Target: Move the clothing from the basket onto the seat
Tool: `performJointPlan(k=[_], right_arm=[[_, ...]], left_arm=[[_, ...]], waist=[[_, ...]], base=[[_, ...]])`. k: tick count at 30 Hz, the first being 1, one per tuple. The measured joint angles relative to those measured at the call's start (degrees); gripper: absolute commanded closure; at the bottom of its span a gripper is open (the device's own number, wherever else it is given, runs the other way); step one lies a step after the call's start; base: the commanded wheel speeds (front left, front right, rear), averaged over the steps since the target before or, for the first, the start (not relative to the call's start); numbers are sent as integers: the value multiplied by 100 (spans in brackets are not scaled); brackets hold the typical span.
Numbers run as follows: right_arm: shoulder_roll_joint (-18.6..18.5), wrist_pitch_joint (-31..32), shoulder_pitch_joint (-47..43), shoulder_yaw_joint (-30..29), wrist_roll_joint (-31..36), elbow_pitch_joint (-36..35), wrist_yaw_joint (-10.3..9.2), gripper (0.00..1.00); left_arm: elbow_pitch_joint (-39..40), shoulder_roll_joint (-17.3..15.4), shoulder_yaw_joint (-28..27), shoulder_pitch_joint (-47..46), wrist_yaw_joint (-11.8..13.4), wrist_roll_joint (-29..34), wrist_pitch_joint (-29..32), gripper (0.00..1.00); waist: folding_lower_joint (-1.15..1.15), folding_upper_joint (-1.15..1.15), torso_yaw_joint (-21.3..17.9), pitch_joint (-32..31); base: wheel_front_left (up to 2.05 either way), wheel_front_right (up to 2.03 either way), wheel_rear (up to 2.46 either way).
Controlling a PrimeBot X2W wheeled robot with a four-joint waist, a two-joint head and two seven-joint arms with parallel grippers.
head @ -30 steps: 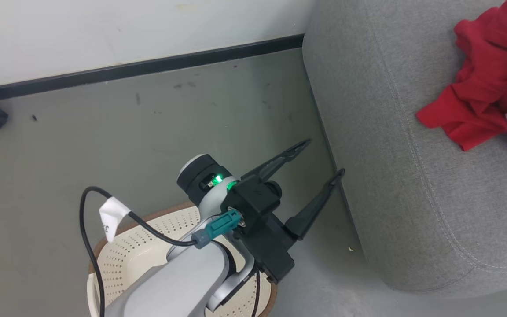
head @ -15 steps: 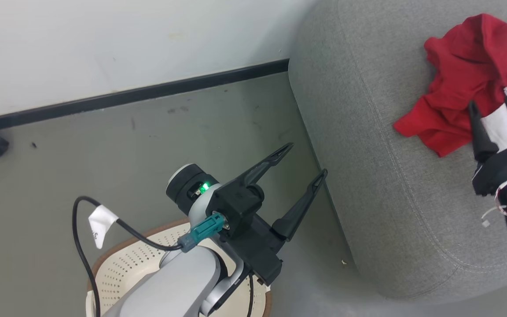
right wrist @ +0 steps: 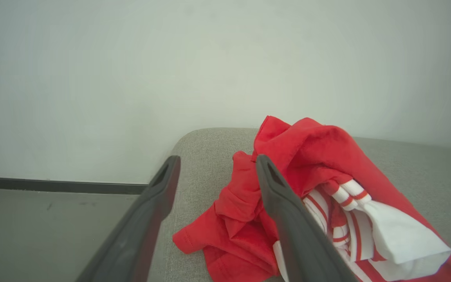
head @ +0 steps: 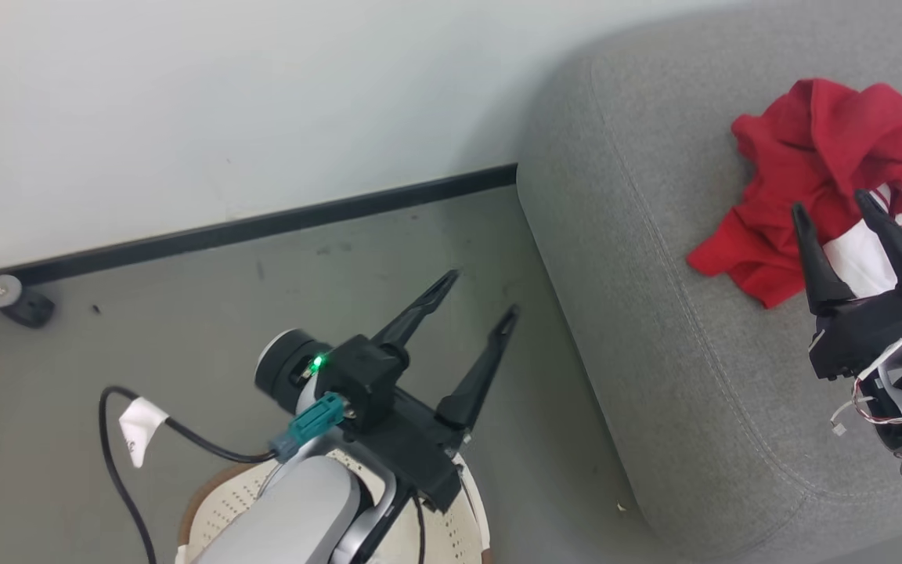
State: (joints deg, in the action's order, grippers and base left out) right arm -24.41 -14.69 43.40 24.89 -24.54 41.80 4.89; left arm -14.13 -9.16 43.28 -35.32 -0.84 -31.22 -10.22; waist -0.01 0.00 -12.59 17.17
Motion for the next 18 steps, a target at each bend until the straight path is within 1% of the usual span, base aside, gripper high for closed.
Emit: performJointPlan(k=[4, 6, 9, 11, 14, 18], right_arm=[[-12, -1, -120, -55, 46, -265, -43, 0], [-13, -1, -204, -80, 48, -385, -44, 0], [-11, -1, -358, -101, 121, -590, -94, 0], [-1, 0, -467, -107, 176, -705, -138, 0], [32, -1, -676, -137, 211, -998, -196, 0], [76, -1, -879, -143, 289, -1234, -260, 0]], left_arm=[[-162, -47, -182, 207, 121, -68, -111, 0], [-224, -88, -282, 308, 209, -100, -154, 0], [-301, -160, -464, 481, 354, -146, -208, 0], [-346, -187, -589, 629, 449, -177, -253, 0], [-385, -274, -802, 872, 546, -311, -308, 0], [-413, -412, -1014, 1122, 646, -311, -350, 0]], waist=[[0, 0, 84, -195], [0, 0, 143, -295], [0, 0, 253, -439], [0, 0, 341, -531], [0, 0, 532, -706], [0, 0, 732, -874]], base=[[0, 0, 0], [0, 0, 0], [0, 0, 0], [0, 0, 0], [0, 0, 0], [0, 0, 0]])
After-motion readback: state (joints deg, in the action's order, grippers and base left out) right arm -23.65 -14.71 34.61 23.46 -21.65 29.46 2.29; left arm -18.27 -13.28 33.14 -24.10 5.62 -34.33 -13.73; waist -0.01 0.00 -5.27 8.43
